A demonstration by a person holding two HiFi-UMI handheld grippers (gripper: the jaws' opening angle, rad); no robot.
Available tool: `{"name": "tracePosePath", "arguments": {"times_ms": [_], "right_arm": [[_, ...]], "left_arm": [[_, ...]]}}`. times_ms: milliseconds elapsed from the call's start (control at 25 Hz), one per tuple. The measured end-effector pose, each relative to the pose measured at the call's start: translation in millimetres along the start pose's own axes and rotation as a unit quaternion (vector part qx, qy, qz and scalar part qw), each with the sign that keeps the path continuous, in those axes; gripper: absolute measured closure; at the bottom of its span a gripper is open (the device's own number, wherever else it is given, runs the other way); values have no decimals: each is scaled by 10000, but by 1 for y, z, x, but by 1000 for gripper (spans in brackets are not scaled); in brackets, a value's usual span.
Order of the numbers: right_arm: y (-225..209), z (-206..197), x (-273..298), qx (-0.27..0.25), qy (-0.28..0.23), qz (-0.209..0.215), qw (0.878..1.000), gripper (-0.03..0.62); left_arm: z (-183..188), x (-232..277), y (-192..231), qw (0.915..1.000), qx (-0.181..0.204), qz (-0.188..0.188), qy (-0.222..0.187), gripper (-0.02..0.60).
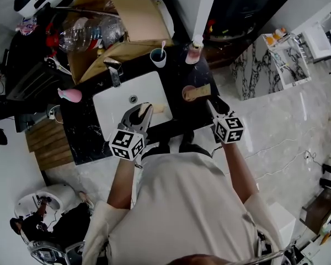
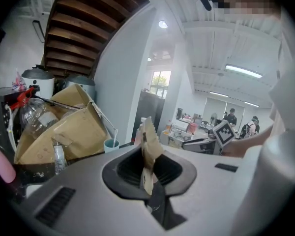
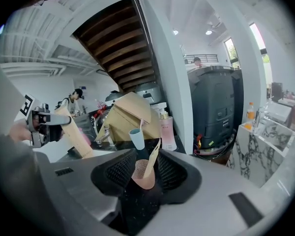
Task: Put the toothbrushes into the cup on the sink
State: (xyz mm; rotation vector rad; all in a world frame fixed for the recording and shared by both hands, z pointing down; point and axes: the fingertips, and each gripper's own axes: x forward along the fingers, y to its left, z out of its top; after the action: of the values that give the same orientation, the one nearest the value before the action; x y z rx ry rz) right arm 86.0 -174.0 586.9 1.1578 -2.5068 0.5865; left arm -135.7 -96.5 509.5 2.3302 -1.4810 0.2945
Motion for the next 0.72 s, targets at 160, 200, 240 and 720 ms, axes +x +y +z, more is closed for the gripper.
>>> {"name": "tracePosePath", "arguments": {"times_ms": [160,200,240,720], "right_arm": [[4,-2,-10,-4,-35,50,10000,465],[4,-3,-12,1,-34,45,10000,469],[4,-4,-14,7,-32,36,10000,473],[-1,-9,-33,21,-50,-13,10000,526]], "left_arm": [[6,9,-7,9999,52,-117,-24,545],[7,11,-9,9999,67,-148,-34,546],[9,13,-11,9998,85,-181,-44,545],[25,61,-21,9988,262,-412,-63,546]]}}
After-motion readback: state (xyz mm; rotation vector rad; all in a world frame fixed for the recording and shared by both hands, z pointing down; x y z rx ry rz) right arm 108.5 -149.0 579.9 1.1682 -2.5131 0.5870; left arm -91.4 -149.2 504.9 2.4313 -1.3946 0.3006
